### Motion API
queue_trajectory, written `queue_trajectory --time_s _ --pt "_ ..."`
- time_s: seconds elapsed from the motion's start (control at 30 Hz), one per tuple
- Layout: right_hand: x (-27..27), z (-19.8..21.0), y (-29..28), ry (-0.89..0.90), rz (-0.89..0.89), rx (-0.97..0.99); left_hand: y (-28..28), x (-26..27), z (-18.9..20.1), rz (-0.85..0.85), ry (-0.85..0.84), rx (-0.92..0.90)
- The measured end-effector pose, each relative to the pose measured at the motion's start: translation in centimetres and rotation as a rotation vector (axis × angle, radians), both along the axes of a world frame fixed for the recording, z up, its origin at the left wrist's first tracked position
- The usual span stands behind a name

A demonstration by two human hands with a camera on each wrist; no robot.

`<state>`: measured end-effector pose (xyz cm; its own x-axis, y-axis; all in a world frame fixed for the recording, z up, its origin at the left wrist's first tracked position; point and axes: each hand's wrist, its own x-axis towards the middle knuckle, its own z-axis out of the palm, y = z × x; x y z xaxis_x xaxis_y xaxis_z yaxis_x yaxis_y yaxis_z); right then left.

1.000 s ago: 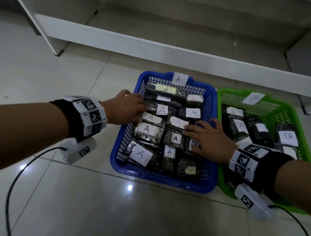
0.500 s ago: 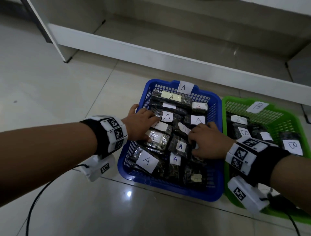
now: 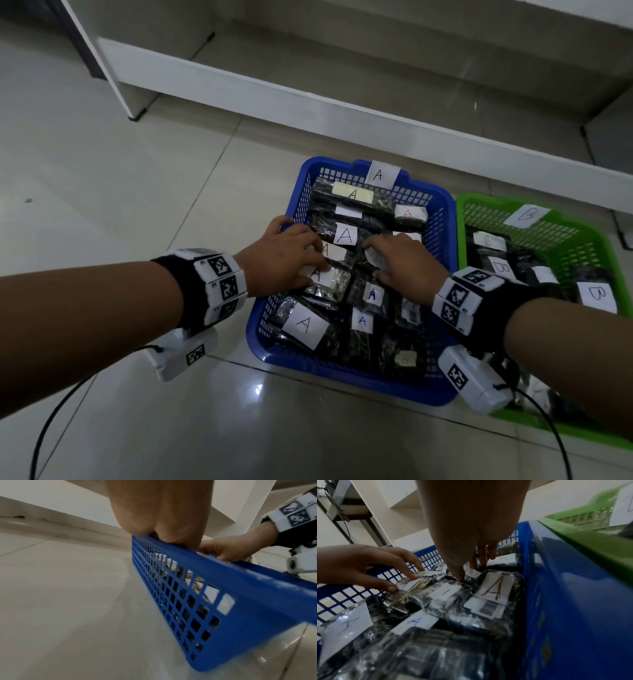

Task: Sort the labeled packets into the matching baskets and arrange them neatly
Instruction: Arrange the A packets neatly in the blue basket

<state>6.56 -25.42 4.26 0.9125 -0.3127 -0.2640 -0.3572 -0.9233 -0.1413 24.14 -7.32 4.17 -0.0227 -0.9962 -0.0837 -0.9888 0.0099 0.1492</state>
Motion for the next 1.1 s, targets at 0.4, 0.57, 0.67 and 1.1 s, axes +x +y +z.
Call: queue_trajectory --time_s 0.4,0.57,0.67,1.1 --pt "1.4 0.8 0.0 0.045 0.053 0.015 1.8 -1.4 1.2 -0.324 -0.084 0.023" --pt "1.2 0.9 -0.9 0.058 0.065 0.114 3.3 -2.3 0.1 -0.297 -0.100 0.134" --pt "1.3 0.9 -0.9 0.055 0.065 0.106 2.8 -2.8 0.5 -0.291 -0.155 0.194" --pt "1.8 1.6 0.1 0.136 0.033 0.058 2.3 -3.4 0.6 -0.300 -0.160 0.221"
